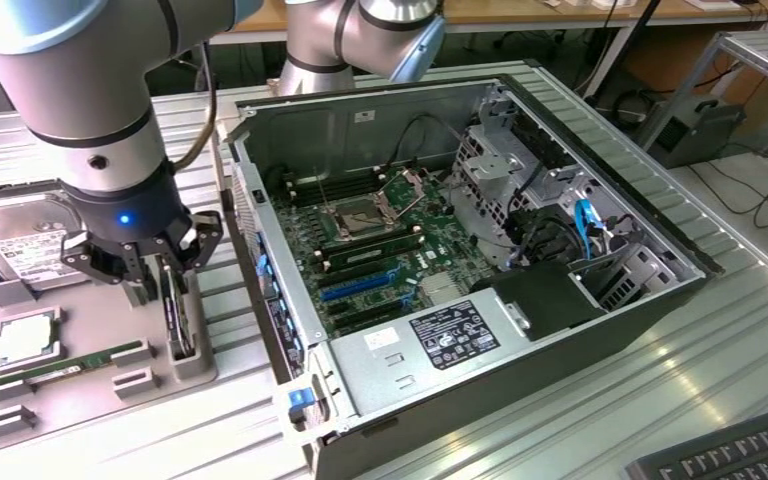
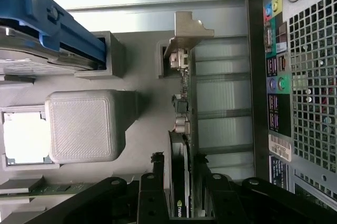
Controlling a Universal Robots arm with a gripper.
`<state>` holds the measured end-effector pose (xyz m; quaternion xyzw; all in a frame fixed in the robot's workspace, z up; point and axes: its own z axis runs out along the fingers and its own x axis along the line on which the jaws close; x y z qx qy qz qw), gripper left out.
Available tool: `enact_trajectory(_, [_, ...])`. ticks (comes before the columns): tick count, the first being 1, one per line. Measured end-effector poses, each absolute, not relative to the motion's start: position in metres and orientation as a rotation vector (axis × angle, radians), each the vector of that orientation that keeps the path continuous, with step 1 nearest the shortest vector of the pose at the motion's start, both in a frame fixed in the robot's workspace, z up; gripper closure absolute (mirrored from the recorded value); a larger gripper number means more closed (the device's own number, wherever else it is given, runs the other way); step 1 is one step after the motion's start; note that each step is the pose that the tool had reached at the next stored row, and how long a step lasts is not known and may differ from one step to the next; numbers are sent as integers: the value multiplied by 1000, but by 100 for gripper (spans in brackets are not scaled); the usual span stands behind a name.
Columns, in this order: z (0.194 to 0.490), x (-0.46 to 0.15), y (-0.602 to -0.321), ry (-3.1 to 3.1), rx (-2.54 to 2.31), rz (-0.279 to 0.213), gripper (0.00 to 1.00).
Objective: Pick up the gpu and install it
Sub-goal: 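Pick up the gpu and move the gpu toward the slot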
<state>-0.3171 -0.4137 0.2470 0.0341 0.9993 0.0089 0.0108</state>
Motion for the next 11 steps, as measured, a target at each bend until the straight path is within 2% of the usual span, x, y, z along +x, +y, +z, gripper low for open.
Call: enact_trajectory(11, [241,-317,-414,3120,106,27,64])
